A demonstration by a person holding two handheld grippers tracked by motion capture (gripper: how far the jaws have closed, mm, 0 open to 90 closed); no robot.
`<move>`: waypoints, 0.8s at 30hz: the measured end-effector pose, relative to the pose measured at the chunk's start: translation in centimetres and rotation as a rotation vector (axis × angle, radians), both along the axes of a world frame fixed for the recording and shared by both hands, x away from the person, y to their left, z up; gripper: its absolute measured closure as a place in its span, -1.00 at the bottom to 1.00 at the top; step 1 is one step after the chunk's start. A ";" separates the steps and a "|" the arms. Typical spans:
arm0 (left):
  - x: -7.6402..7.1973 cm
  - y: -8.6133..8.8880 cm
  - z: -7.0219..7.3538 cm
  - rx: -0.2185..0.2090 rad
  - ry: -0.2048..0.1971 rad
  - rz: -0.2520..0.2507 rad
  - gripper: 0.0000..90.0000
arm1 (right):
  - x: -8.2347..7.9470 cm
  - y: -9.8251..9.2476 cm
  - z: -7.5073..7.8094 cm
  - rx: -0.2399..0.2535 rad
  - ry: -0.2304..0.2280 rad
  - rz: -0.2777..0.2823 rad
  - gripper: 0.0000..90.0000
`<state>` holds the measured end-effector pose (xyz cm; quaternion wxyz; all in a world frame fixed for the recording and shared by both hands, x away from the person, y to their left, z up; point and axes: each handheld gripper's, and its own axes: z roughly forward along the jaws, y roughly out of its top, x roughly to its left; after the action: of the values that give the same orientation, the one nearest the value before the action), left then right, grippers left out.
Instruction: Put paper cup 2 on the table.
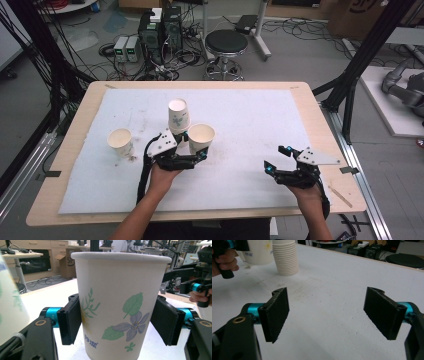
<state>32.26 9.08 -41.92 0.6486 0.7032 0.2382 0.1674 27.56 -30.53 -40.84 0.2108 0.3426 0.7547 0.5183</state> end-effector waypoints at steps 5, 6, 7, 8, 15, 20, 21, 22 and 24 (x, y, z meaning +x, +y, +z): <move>0.9 -1.4 -0.8 0.022 0.012 -0.005 -0.34 | -0.1 0.2 -0.1 -0.003 0.002 0.008 -0.53; 1.1 -1.7 -0.9 0.023 0.016 -0.007 -0.34 | -0.2 0.2 -0.1 -0.005 -0.001 0.009 -0.53; 1.2 -2.1 -1.1 0.024 0.022 -0.010 -0.34 | -0.3 0.2 -0.1 -0.001 0.002 0.009 -0.53; 1.3 -2.4 -1.2 0.022 0.026 -0.013 -0.34 | -0.3 0.2 -0.1 0.001 0.005 0.009 -0.53; 2.1 -5.1 -2.5 0.072 0.061 -0.053 -0.33 | -0.5 -0.1 -0.2 0.004 0.006 0.006 -0.53; 2.3 -5.9 -3.0 0.100 0.069 -0.064 -0.33 | -0.5 -0.1 -0.2 0.003 0.010 0.011 -0.53; 2.4 -6.0 -3.1 0.101 0.071 -0.066 -0.33 | -0.4 -0.1 -0.2 0.001 0.007 0.013 -0.53; 2.4 -6.2 -3.2 0.105 0.075 -0.067 -0.33 | -0.4 0.0 -0.2 -0.001 0.003 0.013 -0.53; 2.5 -6.4 -3.4 0.123 0.081 -0.063 -0.33 | -0.4 0.0 -0.2 0.003 0.012 0.015 -0.53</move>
<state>34.76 2.69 -45.32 0.5988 0.7552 0.2314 0.1325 27.13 -30.51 -41.09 0.2020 0.3404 0.7577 0.5189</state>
